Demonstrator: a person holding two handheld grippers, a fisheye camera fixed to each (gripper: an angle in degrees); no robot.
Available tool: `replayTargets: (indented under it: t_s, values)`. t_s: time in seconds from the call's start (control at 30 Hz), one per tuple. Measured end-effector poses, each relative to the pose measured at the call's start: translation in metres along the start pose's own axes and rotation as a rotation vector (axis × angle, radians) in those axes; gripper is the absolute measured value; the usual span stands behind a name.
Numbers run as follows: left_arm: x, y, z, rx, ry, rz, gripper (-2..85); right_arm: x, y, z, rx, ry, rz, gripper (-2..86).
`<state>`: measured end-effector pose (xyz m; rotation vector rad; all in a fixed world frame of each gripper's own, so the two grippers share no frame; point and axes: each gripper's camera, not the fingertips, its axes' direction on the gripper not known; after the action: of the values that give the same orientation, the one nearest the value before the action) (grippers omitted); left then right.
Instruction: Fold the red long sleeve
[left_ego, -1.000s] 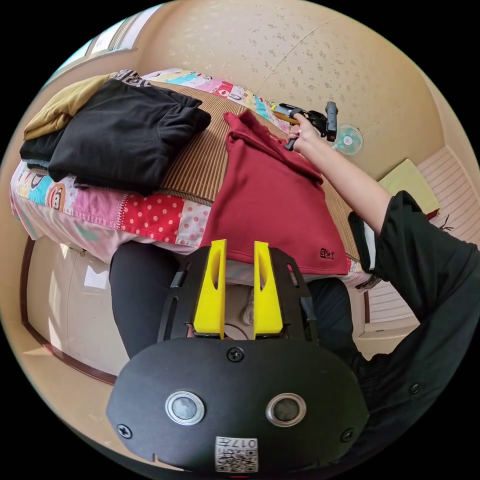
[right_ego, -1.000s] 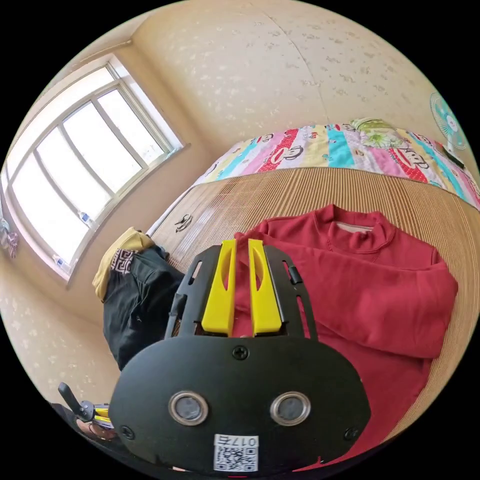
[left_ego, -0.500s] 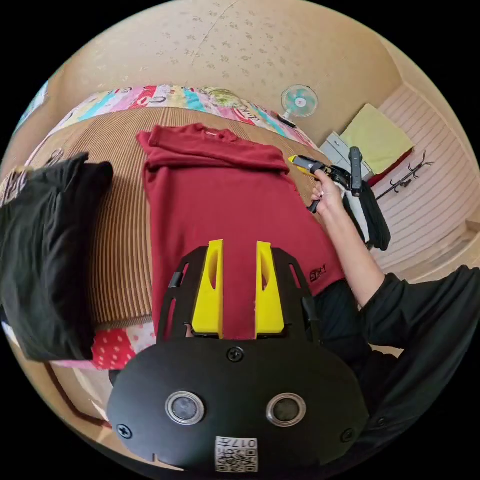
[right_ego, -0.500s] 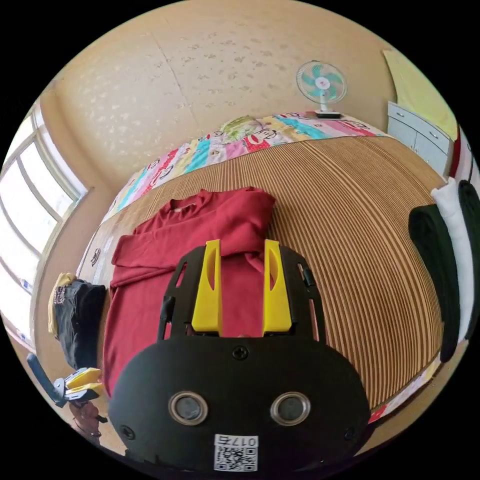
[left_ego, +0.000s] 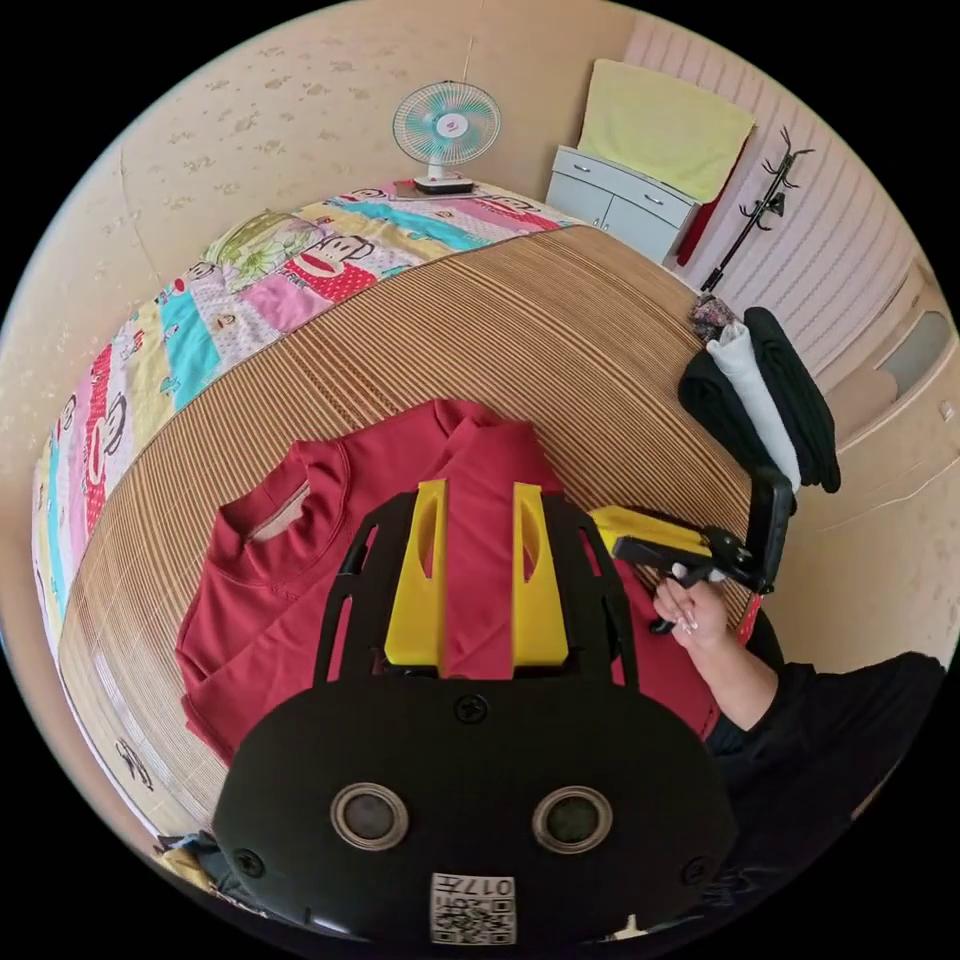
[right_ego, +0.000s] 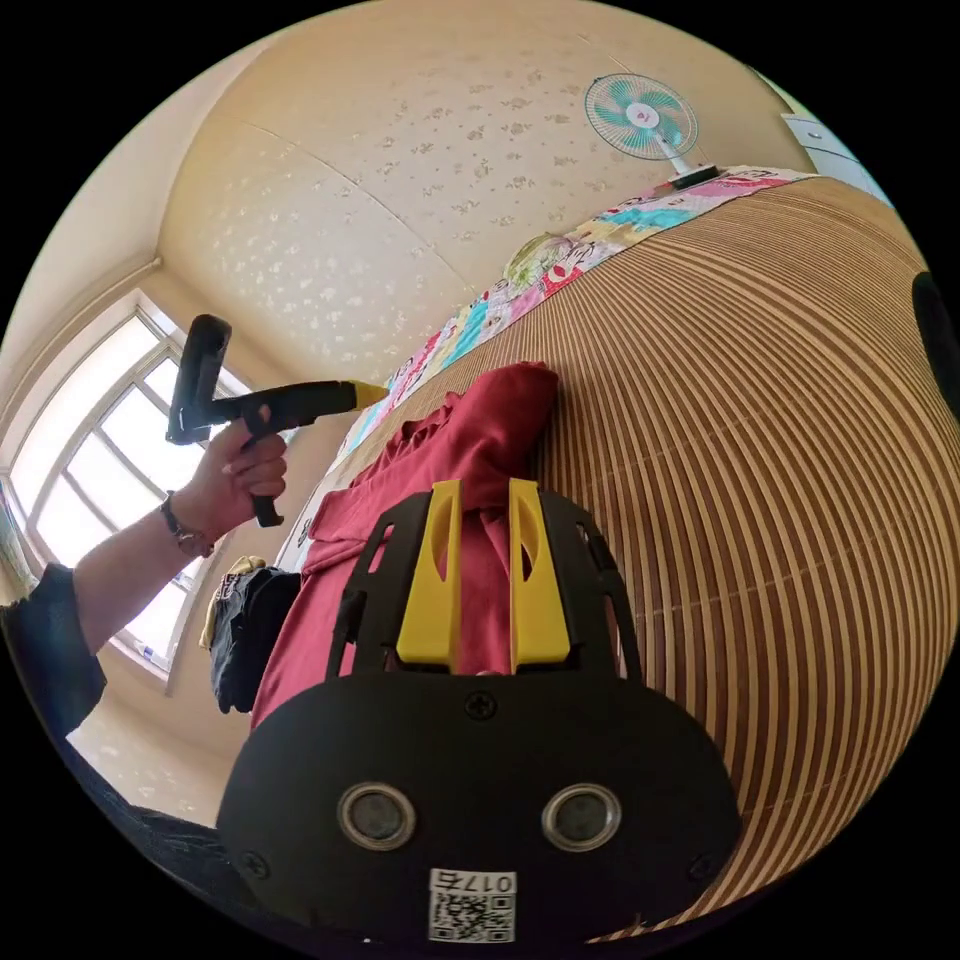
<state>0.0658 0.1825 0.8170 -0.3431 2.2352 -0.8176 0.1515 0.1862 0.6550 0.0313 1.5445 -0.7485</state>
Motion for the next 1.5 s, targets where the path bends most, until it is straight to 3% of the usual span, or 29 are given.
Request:
replayTargets:
  t_s: [0.13, 0.3, 0.4, 0.5, 0.83, 1.13, 1.3, 1.5]
  values:
    - [0.005, -0.084, 0.048, -0.152, 0.099, 0.078, 10.7, -0.008, -0.001, -0.002, -0.012, -0.003, -0.088, 8.5]
    - [0.010, -0.165, 0.121, -0.411, -0.154, -0.033, 9.6, 0.008, 0.003, -0.020, 0.053, -0.071, -0.049, 9.1]
    - [-0.001, -0.186, 0.146, -0.481, -0.081, -0.108, 8.8, 0.022, 0.004, -0.028, 0.090, -0.110, -0.001, 9.0]
    - [-0.007, -0.201, 0.149, -0.414, -0.018, -0.131, 7.6, 0.024, 0.002, -0.027, 0.070, -0.097, 0.013, 9.2]
    - [-0.044, -0.218, 0.176, -0.443, 0.040, -0.187, 1.2, 0.016, -0.012, -0.006, -0.098, 0.023, 0.023, 9.1]
    - [-0.154, -0.165, 0.194, -0.125, 0.501, -0.596, -0.1, 0.019, -0.016, -0.005, -0.122, 0.254, 0.155, 1.1]
    - [-0.187, -0.137, 0.209, -0.048, 0.716, -0.559, 2.0, 0.020, -0.015, -0.010, -0.080, 0.136, 0.121, 1.9]
    - [-0.188, -0.125, 0.168, 0.045, 0.754, -0.434, 7.4, 0.006, -0.024, 0.008, -0.147, 0.177, 0.075, 8.6]
